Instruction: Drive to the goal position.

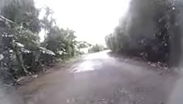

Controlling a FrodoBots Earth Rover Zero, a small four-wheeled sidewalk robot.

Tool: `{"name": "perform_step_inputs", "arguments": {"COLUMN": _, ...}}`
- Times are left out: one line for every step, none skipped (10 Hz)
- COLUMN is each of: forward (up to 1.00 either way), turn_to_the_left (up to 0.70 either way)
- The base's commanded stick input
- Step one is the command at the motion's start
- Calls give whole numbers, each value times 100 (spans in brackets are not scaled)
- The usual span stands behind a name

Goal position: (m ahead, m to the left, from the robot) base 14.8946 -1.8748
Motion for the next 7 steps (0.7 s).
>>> {"name": "perform_step_inputs", "arguments": {"forward": 70, "turn_to_the_left": 0}}
{"name": "perform_step_inputs", "arguments": {"forward": 70, "turn_to_the_left": 0}}
{"name": "perform_step_inputs", "arguments": {"forward": 70, "turn_to_the_left": 0}}
{"name": "perform_step_inputs", "arguments": {"forward": 70, "turn_to_the_left": 0}}
{"name": "perform_step_inputs", "arguments": {"forward": 70, "turn_to_the_left": 0}}
{"name": "perform_step_inputs", "arguments": {"forward": 70, "turn_to_the_left": 0}}
{"name": "perform_step_inputs", "arguments": {"forward": 70, "turn_to_the_left": 0}}
